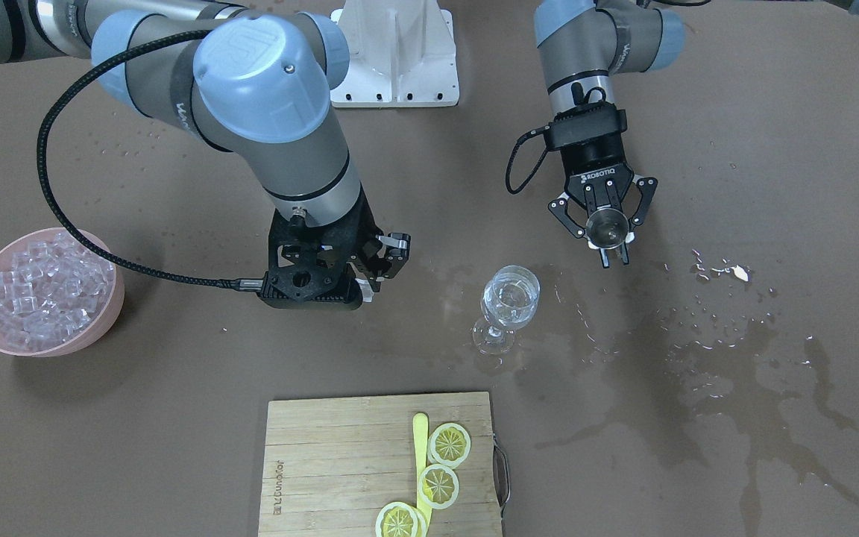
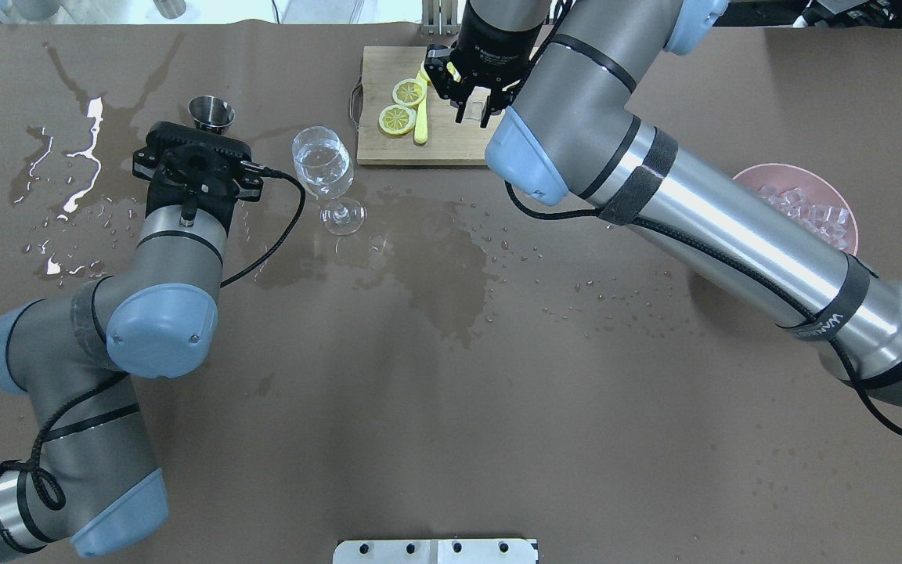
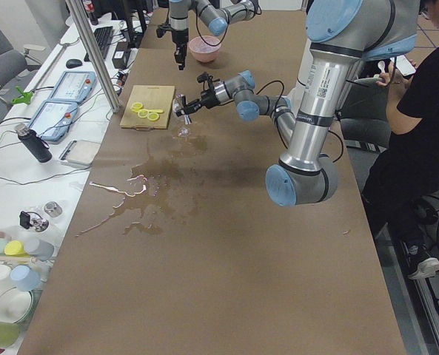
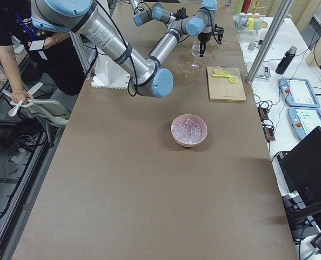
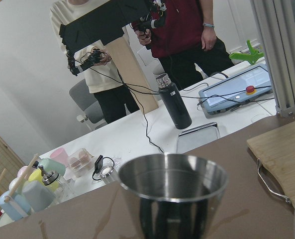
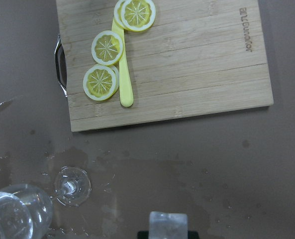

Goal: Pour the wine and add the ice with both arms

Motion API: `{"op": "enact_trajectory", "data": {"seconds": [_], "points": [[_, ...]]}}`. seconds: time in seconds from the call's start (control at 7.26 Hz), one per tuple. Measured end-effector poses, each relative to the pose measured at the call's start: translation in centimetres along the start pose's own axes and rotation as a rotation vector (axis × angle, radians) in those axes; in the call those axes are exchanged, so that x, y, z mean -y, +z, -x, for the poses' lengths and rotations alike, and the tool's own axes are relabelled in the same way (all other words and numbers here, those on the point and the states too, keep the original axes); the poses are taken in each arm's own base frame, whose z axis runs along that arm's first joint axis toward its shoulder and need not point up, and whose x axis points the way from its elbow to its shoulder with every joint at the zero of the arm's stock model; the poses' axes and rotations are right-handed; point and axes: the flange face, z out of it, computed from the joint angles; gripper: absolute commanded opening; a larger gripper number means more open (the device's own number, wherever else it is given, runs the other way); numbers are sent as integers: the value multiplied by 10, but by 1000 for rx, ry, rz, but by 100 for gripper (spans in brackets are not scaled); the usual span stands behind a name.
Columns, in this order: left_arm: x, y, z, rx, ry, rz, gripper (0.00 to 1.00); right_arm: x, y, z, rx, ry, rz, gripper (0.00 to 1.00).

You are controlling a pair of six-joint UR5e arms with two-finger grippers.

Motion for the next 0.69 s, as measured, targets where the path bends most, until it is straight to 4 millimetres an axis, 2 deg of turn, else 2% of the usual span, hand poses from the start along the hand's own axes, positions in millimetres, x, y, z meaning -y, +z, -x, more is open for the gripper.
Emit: {"op": "enact_trajectory", "data": {"seconds": [0.28, 0.41, 0.69], "points": [[-3, 1, -1, 12, 44, 14, 14, -2, -4, 6, 8, 1, -1, 0], [-5, 2, -3, 21, 70, 24, 14, 2, -5, 2, 6, -3, -5, 0], [2, 1, -13, 41, 108, 44, 14, 20, -4, -24, -14, -25, -16, 0]]}}
